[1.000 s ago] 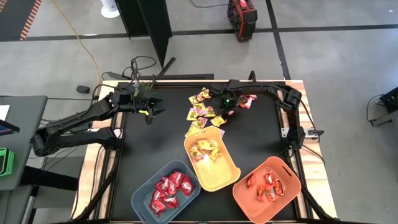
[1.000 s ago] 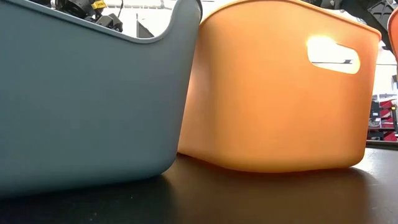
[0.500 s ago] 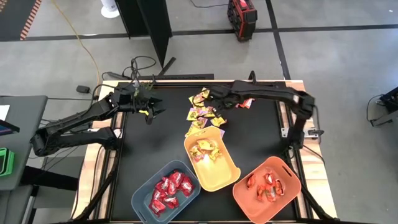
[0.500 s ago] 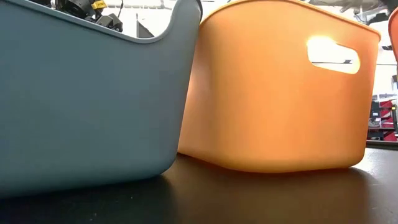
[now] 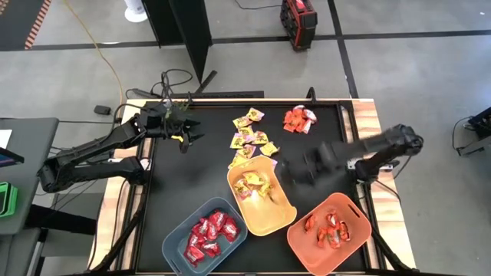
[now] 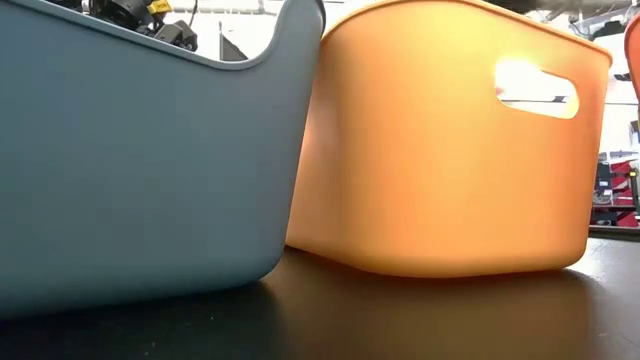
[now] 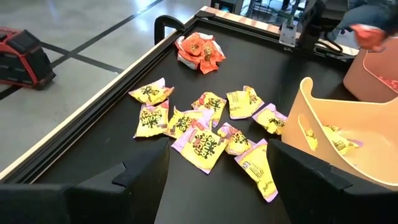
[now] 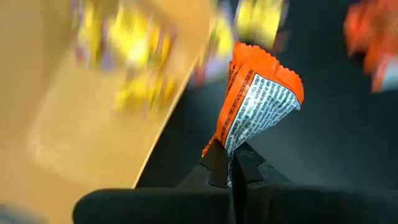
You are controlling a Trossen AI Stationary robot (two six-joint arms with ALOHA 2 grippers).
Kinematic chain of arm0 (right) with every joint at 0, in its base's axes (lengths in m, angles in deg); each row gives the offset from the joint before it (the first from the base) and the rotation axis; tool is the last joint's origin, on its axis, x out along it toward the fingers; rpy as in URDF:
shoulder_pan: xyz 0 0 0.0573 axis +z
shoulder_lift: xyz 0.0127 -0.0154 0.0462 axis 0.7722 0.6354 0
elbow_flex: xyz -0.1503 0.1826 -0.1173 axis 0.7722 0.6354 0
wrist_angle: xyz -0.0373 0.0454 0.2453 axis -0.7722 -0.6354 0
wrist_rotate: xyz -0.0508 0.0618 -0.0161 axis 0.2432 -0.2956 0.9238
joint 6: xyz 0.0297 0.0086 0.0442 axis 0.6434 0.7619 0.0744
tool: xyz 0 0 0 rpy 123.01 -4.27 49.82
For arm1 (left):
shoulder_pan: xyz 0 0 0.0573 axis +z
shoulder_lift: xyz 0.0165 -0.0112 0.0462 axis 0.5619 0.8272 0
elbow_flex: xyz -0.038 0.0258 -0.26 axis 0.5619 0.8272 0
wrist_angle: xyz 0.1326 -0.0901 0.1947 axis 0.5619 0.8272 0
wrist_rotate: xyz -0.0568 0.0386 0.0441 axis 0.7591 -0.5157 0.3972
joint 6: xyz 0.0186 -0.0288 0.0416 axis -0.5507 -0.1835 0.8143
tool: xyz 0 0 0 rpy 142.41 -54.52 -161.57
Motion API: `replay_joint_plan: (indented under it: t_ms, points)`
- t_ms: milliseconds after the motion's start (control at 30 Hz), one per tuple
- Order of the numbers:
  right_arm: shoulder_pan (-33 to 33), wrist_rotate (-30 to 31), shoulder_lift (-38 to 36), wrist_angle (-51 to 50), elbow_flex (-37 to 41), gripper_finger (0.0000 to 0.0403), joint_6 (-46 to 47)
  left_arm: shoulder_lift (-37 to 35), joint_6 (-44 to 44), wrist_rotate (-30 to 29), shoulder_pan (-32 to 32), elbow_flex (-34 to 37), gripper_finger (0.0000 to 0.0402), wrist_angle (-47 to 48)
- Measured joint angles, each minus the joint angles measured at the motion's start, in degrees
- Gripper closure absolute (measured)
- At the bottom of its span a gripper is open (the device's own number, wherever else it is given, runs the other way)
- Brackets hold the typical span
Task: Sort candy
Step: Put the orange chocolate into the orange bin
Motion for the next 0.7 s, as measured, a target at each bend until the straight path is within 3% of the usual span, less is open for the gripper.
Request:
replay_joint_plan:
  t_ms: [233,400,533,700]
  points:
    - [23.1,-1.4,0.3,-3.7,0.0,0.0399,39.1,0.0,-0.2,0.0,0.0,0.0,0.0139,-0.8]
    - [32.9,-6.3,3.9,-4.6,0.0,0.0399,60.0,0.0,-1.8,-0.9,0.0,0.0,0.0139,-2.0]
    - [34.8,-13.7,7.7,-4.8,0.0,0.0396,63.4,0.0,-2.4,-1.1,0.0,0.0,0.0139,-2.9]
    - [33.8,-14.0,11.0,-4.7,0.0,0.0363,63.3,0.0,-3.9,-1.5,0.0,0.0,0.0139,-5.2]
